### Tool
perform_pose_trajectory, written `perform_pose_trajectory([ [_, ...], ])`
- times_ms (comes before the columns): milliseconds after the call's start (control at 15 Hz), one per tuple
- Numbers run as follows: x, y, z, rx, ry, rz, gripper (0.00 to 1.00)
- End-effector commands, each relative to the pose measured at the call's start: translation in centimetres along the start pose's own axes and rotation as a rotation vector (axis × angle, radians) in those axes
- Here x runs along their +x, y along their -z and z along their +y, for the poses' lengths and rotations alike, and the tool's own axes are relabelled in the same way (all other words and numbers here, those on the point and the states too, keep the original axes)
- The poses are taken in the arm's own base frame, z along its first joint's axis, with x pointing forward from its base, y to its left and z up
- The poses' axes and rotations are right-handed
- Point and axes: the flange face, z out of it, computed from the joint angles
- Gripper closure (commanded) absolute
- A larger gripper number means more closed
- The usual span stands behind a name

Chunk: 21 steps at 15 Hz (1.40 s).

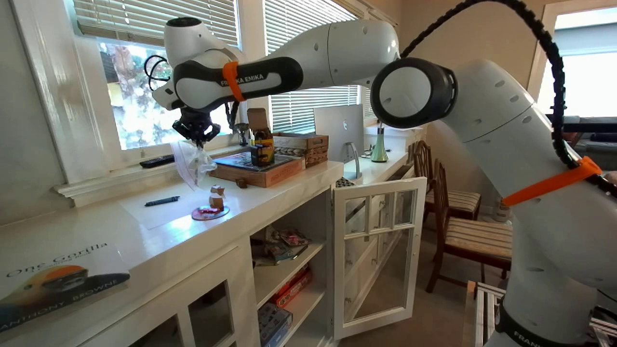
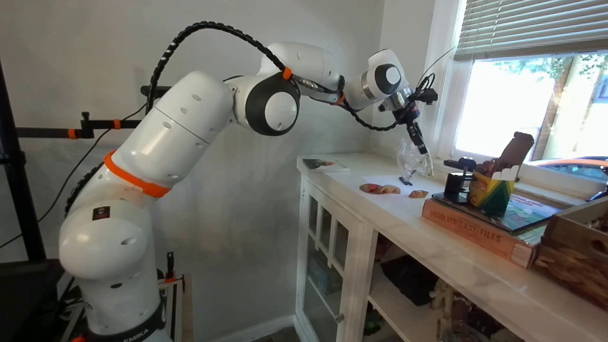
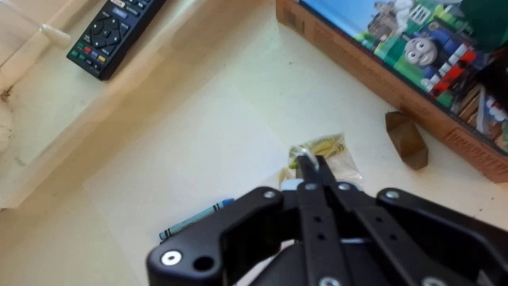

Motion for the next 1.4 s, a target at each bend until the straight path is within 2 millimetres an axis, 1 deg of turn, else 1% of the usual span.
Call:
perform_pose_trajectory([
  [0, 0.0, 0.3, 0.1, 0.055, 0.075, -0.105, 1.0],
  [200, 0.8, 0.0, 0.4, 0.078, 0.132, -0.13, 1.0],
  [400, 1.7, -0.3, 0.8, 0.086, 0.183, -0.116, 1.0],
  [467, 1.9, -0.2, 0.9, 0.059, 0.18, -0.066, 1.0],
  [533, 1.9, 0.0, 0.9, 0.042, 0.156, -0.026, 1.0],
  [600, 2.0, -0.1, 1.0, 0.06, 0.161, -0.058, 1.0],
  [667, 2.1, 0.1, 1.0, 0.031, 0.156, -0.003, 1.0],
  [733, 2.1, -0.1, 1.1, 0.06, 0.154, -0.053, 1.0],
  [800, 2.2, 0.0, 1.1, 0.033, 0.156, -0.008, 1.0],
  [867, 2.0, -0.1, 1.1, 0.062, 0.152, -0.063, 1.0],
  [933, 2.1, 0.1, 1.1, 0.042, 0.159, -0.024, 1.0],
  [1000, 2.0, 0.0, 1.1, 0.061, 0.148, -0.065, 1.0],
  [1067, 2.1, 0.1, 1.0, 0.038, 0.159, -0.014, 1.0],
  [1133, 2.0, -0.1, 1.0, 0.056, 0.152, -0.042, 1.0],
  [1333, 2.1, 0.0, 0.7, 0.03, 0.127, 0.066, 1.0],
])
